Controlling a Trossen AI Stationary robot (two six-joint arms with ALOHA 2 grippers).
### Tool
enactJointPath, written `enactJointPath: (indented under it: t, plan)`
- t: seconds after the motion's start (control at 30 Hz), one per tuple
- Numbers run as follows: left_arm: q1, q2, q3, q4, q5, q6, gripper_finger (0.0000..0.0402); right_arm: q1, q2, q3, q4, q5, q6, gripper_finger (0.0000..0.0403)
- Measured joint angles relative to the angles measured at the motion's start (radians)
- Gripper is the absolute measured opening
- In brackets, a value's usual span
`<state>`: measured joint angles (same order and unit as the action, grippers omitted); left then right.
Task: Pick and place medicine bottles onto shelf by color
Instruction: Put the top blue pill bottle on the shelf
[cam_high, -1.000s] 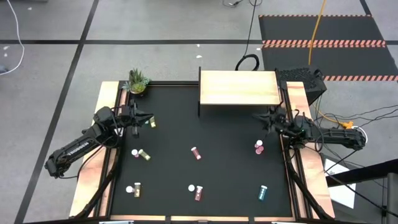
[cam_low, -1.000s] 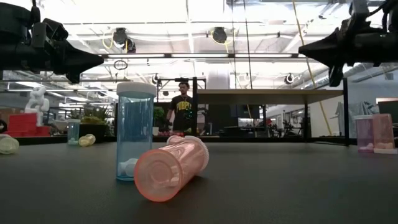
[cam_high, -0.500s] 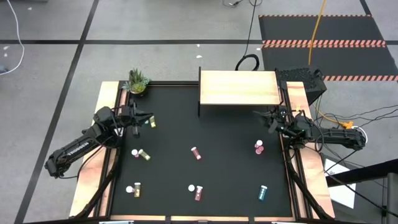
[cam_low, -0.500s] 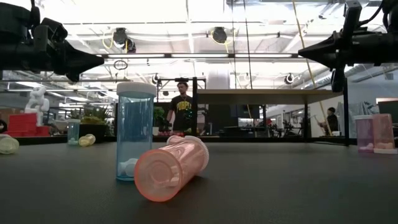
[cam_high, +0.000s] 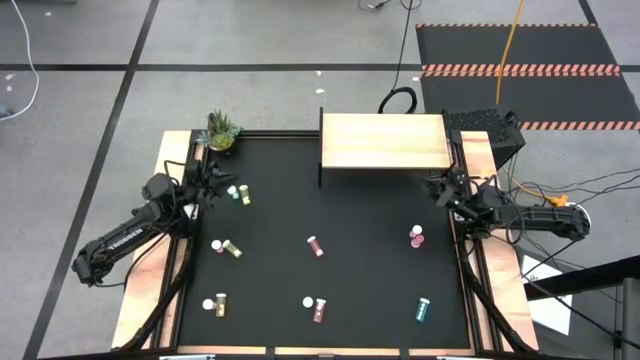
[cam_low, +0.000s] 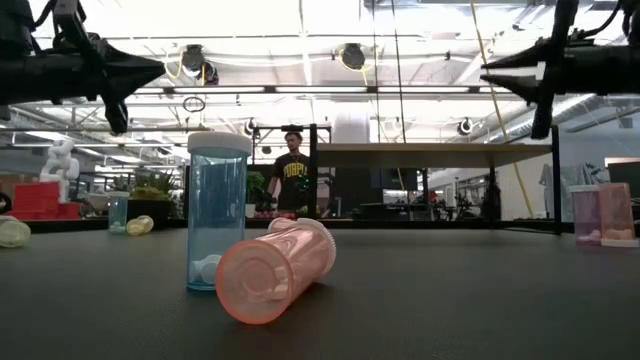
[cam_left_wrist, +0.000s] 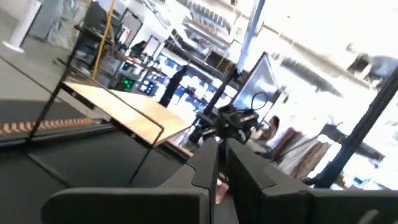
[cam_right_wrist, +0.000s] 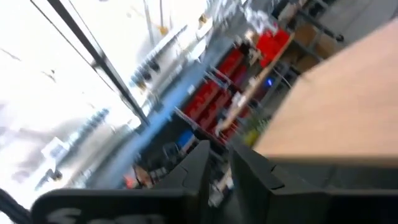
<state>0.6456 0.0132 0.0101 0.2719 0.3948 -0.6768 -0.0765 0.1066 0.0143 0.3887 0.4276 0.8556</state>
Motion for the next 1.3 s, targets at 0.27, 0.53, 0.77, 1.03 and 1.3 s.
enactJointPath:
  t: [0.27, 0.53, 0.77, 1.03, 1.3]
  plan:
    - [0.000, 0.001, 0.001, 0.108, -0.055, -0.038, 0.0035, 0.000, 0.019, 0.002, 0.263, 0.126, -0.027, 0.0063]
    - [0.000, 0.054, 0.048, 0.033, 0.022, -0.089, 0.0035, 0.000, 0.186, 0.113, 0.306, 0.107, -0.111, 0.0064]
    - [0.000, 0.291, 0.331, -0.322, -0.071, 0.203, 0.0035, 0.000, 0.416, 0.188, 0.338, 0.094, -0.179, 0.0064]
    - [0.002, 0.623, 0.579, -0.527, -0.328, 0.312, 0.0093, -0.009, 0.572, 0.206, 0.622, 0.043, -0.346, 0.0084]
    - [0.002, 0.815, 0.625, -0.919, -0.433, 0.172, 0.0191, -0.021, 0.594, 0.231, 0.605, 0.040, -0.373, 0.0144]
